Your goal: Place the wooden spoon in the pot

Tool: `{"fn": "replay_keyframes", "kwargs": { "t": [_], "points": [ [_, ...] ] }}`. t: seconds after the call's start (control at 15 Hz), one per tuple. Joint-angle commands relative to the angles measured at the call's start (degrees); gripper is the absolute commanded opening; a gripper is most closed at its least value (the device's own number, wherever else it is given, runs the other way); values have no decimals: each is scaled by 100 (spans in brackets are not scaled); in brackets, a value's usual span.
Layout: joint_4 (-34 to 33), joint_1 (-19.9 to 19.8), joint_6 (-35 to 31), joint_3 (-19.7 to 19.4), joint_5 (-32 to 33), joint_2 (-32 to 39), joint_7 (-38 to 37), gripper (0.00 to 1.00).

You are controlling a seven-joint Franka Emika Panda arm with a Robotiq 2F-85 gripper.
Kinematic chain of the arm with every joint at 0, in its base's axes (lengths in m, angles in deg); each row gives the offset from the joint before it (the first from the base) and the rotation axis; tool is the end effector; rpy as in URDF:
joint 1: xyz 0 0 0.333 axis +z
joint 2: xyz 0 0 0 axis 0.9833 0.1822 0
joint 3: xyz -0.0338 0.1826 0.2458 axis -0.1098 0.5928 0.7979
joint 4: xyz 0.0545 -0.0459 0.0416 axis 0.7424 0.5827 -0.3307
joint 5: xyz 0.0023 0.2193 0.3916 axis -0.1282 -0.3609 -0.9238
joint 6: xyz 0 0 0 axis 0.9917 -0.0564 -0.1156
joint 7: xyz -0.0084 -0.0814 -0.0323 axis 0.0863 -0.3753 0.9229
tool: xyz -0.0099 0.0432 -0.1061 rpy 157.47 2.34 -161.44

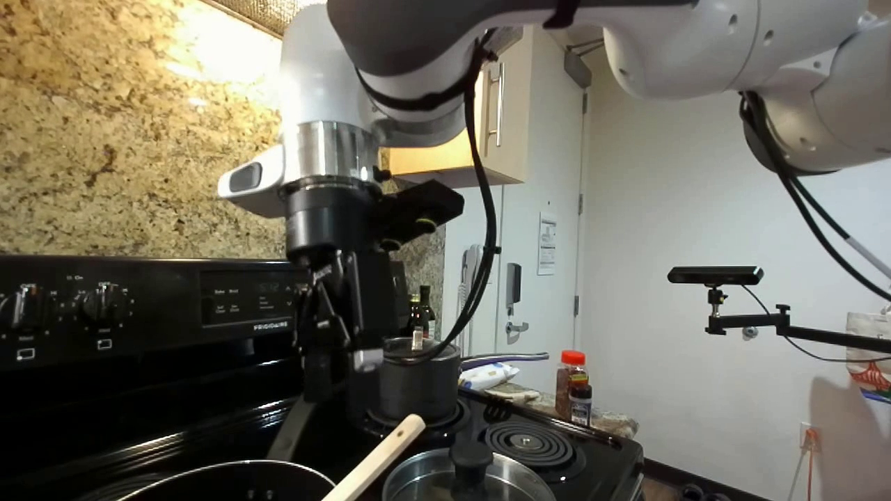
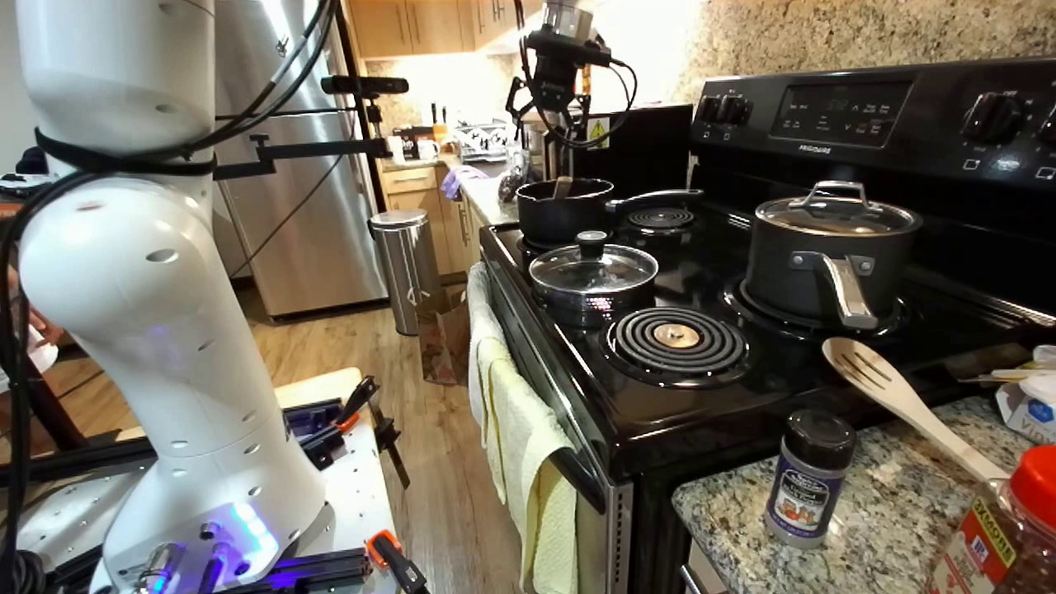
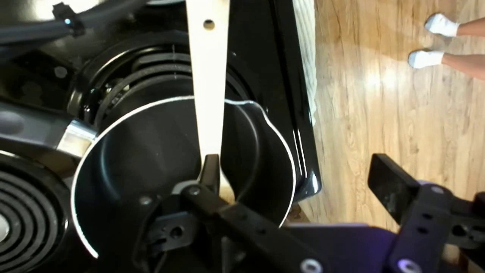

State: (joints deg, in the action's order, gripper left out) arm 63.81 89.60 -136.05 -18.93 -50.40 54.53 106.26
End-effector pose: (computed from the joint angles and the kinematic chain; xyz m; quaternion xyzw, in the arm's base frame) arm 0.6272 0.2825 0.4740 -0.8457 -0.5174 0.0579 0.1176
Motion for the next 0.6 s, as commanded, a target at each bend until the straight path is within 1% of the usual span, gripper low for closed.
{"fn": "replay_keyframes", "kwargs": {
  "t": [0.0, 0.13, 0.27, 0.33, 0.4, 0.47, 0.53],
  "points": [
    [244, -131, -775, -124, -196, -470, -244, 100],
    [357, -156, -1159, -244, -136, -689, -560, 100],
    [467, -178, -1307, -368, -35, -880, -1064, 100],
    [170, -376, -481, -247, -831, -736, -238, 100],
    [88, -178, -886, -324, -255, -604, -649, 100],
    [89, -227, -672, -330, -508, -648, -525, 100],
    [89, -258, -570, -332, -618, -671, -455, 100]
  ]
}}
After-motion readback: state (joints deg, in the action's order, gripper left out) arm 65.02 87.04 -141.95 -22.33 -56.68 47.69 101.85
